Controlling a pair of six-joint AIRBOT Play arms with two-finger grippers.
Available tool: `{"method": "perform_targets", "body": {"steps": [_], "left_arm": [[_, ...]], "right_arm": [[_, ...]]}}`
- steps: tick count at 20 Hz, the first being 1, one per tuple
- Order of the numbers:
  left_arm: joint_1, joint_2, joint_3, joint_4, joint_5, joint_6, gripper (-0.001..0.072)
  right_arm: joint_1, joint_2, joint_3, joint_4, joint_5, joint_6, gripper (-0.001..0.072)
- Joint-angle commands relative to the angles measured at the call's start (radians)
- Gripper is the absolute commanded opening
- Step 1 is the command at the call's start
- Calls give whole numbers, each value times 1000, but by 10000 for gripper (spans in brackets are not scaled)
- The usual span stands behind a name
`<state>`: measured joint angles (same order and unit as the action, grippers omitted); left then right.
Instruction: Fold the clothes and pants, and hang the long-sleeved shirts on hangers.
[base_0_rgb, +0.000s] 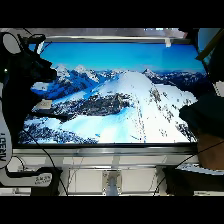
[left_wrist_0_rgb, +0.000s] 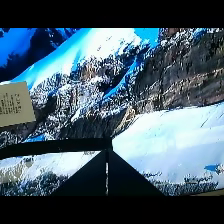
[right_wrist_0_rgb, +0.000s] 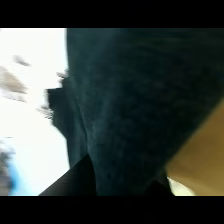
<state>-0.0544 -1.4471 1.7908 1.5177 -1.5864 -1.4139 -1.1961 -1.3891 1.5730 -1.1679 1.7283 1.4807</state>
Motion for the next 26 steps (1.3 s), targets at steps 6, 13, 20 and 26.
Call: {"method": "perform_targets", "body": {"steps": [6,13,20,26], "left_arm": [[0,0,0,0,0,0,17],[0,-23,0,0,-1,0,17],[0,-43,0,0,-16,0,17],[0,-44,0,0,-16,0,17]], "right_arm": [[-45,65,-491,-441,-211,71,276],[-42,135,-169,-291,74,116,523],[192,390,-48,369,-86,92,236],[664,431,-50,317,-102,-111,42]]}}
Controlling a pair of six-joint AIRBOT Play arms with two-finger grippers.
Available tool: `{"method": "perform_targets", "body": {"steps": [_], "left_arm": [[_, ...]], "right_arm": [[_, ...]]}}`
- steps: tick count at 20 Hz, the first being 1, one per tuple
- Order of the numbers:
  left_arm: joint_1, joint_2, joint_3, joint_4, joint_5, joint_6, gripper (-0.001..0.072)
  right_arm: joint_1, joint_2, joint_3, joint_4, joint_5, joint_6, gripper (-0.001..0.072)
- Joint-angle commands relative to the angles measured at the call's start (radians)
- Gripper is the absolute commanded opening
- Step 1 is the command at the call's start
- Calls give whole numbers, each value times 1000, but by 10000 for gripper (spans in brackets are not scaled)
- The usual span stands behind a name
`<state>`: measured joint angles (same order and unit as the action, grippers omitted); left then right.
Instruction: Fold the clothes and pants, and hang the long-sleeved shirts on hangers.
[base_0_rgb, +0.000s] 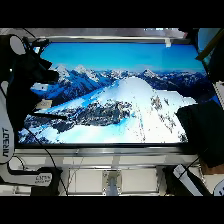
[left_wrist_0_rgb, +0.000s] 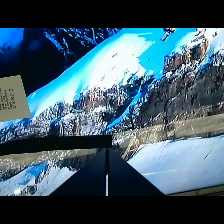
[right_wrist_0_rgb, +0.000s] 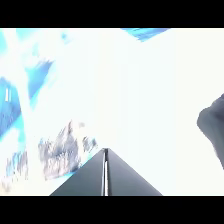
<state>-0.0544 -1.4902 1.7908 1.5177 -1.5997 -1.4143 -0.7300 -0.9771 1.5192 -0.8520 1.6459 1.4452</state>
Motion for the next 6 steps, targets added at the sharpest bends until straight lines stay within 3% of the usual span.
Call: {"method": "perform_targets", "body": {"steps": [1,6], "left_arm": [[0,-1,0,0,-2,0,17],[0,-1,0,0,-2,0,17]], "right_arm": [[257,16,4,-36,-20,-76,43],[447,14,4,-143,-20,-76,42]]}}
